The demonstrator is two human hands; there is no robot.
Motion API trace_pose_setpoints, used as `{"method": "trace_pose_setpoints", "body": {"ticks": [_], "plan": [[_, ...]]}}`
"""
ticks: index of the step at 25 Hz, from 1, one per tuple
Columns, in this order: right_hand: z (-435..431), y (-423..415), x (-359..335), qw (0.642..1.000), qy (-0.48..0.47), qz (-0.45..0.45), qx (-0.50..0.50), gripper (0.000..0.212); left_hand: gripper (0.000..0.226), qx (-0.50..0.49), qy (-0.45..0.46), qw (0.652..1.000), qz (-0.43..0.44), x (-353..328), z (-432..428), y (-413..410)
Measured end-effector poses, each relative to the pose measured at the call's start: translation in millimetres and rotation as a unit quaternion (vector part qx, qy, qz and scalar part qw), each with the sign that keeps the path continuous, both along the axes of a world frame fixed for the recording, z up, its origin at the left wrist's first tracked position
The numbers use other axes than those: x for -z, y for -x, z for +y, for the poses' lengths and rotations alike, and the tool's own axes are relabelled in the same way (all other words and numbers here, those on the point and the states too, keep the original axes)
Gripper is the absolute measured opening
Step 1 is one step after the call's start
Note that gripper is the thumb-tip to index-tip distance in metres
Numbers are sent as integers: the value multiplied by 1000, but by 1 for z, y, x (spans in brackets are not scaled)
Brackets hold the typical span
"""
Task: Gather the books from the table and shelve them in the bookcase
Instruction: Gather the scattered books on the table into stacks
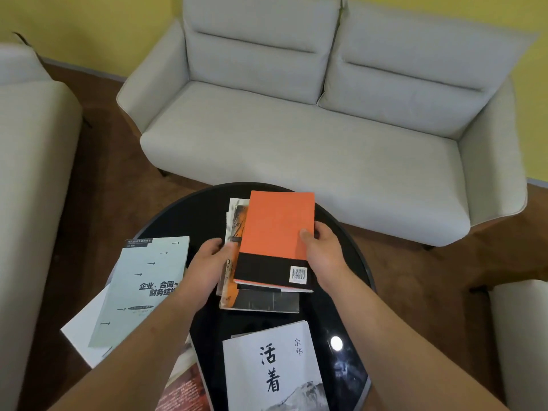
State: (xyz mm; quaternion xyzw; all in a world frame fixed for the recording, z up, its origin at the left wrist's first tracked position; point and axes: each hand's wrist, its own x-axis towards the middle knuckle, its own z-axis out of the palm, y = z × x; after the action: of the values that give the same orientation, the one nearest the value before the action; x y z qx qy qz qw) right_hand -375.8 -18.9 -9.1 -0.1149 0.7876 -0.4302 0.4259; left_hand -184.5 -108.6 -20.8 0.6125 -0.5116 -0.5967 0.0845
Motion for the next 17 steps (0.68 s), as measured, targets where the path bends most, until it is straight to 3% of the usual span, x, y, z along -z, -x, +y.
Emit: {"method": "trace_pose_setpoints", "body": {"ticks": [2,6,12,17], "plan": [[3,0,7,998,-37,36,-41,42,64,0,-47,999,27,0,-4,9],[3,-17,17,995,-24,-73,-63,52,44,-43,-164,978,121,-3,-4,15],[0,-20,21,993,-8,-79,-91,58,45,-78,-174,969,160,0,-15,5],[16,-23,29,962,-26,-272,25,52,35,-43,-157,981,108,9,5,10]]}}
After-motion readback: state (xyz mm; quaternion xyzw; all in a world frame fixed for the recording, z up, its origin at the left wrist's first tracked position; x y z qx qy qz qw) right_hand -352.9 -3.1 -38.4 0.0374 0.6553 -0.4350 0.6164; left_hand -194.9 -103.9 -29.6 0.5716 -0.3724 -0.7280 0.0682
